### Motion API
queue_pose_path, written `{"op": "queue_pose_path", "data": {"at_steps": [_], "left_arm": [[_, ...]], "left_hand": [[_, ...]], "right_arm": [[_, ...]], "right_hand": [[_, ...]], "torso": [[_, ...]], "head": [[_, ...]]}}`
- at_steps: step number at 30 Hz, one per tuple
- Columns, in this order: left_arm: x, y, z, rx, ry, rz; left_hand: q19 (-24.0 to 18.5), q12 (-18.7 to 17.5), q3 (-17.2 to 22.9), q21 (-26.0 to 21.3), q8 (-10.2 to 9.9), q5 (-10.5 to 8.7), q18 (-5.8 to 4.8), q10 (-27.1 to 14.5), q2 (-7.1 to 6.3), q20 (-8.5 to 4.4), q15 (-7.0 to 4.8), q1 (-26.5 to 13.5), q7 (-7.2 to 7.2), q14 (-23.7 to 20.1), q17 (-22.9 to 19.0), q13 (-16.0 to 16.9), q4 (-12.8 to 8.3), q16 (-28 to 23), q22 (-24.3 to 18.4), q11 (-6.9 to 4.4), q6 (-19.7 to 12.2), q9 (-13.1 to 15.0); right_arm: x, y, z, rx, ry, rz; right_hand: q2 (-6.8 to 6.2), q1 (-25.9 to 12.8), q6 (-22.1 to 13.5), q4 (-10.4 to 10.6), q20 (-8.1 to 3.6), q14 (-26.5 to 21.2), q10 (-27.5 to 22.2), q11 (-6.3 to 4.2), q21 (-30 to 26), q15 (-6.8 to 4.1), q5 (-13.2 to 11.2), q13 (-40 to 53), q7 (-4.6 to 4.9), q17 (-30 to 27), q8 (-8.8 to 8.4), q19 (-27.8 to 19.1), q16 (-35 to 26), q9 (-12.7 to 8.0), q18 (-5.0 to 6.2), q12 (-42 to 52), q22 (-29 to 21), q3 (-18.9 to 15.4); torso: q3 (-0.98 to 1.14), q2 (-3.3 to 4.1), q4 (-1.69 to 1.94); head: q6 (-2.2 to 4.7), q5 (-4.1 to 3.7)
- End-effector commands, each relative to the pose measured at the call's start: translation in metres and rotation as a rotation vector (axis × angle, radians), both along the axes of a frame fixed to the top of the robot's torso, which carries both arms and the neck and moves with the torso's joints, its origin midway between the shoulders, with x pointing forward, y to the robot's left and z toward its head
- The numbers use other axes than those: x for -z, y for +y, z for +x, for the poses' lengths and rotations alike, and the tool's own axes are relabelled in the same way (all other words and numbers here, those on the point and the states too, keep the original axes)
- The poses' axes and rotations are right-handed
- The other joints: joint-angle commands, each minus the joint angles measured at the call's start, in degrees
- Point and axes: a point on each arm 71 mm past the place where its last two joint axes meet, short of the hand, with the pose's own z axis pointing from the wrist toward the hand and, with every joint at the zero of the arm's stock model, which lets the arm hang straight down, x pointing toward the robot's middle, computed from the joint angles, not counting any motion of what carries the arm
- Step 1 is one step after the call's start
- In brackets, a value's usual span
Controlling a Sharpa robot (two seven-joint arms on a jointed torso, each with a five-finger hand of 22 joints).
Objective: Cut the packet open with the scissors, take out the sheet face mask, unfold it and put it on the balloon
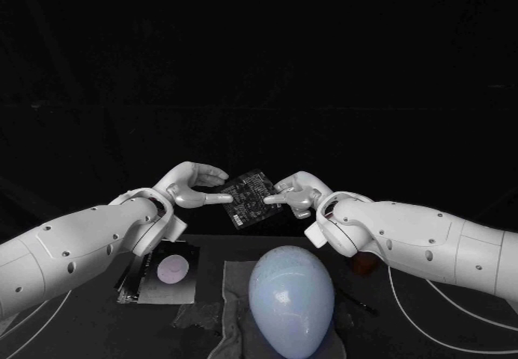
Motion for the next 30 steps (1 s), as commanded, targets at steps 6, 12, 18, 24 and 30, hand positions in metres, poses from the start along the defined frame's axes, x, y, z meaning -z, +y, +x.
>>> {"op": "queue_pose_path", "data": {"at_steps": [6,12,18,24,30], "left_arm": [[0.004,-0.006,0.000,-0.032,-0.042,0.017],[0.005,-0.016,-0.002,-0.010,-0.054,0.024],[0.008,-0.032,-0.005,0.050,-0.034,0.064],[0.012,-0.044,-0.007,0.099,-0.002,0.119],[0.015,-0.048,-0.007,0.104,0.007,0.139]], "left_hand": [[-4.47,-3.25,-0.24,-5.53,-1.76,0.00,-0.78,-6.85,-0.78,-0.11,-1.22,2.88,-0.49,-10.17,-6.45,-3.12,0.05,-13.15,-3.33,-3.81,-5.11,-3.79],[-4.12,-3.39,0.01,-6.24,-1.86,0.00,-0.67,-9.94,-0.78,-0.07,-1.39,3.80,-0.29,-8.00,-6.31,-3.61,0.07,-12.94,-3.87,-3.76,-5.36,-4.34],[-0.75,-1.04,2.43,-5.81,-0.14,-0.17,-0.25,2.69,2.60,-0.07,-1.93,4.00,1.60,8.13,-2.79,-2.44,-0.07,-5.49,-4.03,-0.18,0.10,-2.66],[12.69,1.01,3.21,-1.16,2.59,-0.29,1.10,11.68,6.43,-0.35,-4.76,4.39,2.69,20.74,-1.16,-1.86,-0.54,-2.51,-2.45,-1.52,6.76,-2.02],[18.89,1.87,1.85,0.93,4.57,-0.28,4.50,17.57,8.47,-0.50,-7.06,5.83,1.41,28.00,0.66,-1.52,-0.62,-0.96,-1.95,-3.59,11.49,-1.90]], "right_arm": [[-0.001,0.003,-0.004,-0.017,-0.011,-0.049],[-0.001,0.006,-0.006,-0.025,-0.008,-0.061],[-0.001,0.011,-0.008,-0.034,-0.011,-0.073],[-0.001,0.015,-0.009,-0.038,-0.019,-0.082],[-0.001,0.016,-0.011,-0.050,-0.014,-0.084]], "right_hand": [[0.08,-2.85,-0.39,-5.59,-0.44,2.23,3.32,-2.51,0.20,-0.32,0.31,0.14,-0.03,-0.02,0.57,0.04,0.23,2.55,-0.75,-0.85,5.39,5.05],[0.08,-2.85,-0.39,-5.59,-0.44,2.23,3.32,-2.51,0.20,-0.32,0.31,0.14,-0.03,-0.02,0.57,0.04,0.23,2.55,-0.75,-0.85,5.39,5.05],[-1.62,-10.83,-1.04,-10.41,-0.40,2.22,3.64,-2.48,0.05,-0.30,0.32,0.49,-0.05,-0.09,1.41,0.17,0.34,4.27,-0.77,-1.18,5.83,14.68],[-3.98,-13.60,-1.23,-10.28,-0.39,2.20,3.77,-2.47,-0.12,-0.28,0.32,0.69,0.02,-0.22,1.79,0.17,0.36,5.02,-0.75,-1.18,5.96,21.19],[-7.26,-17.36,-1.41,-9.74,-0.37,2.17,4.06,-2.46,-0.34,-0.24,0.34,1.02,0.07,-0.35,2.49,0.19,0.39,6.18,-0.73,-1.15,6.12,30.37]], "torso": [[-0.01,0.05,-0.05],[-0.02,0.01,0.05],[-0.02,0.00,0.04],[0.00,0.04,-0.02],[0.00,0.04,-0.01]], "head": [[-0.22,0.08],[-0.37,0.14],[-0.52,0.17],[-0.60,0.23],[-0.82,0.25]]}}
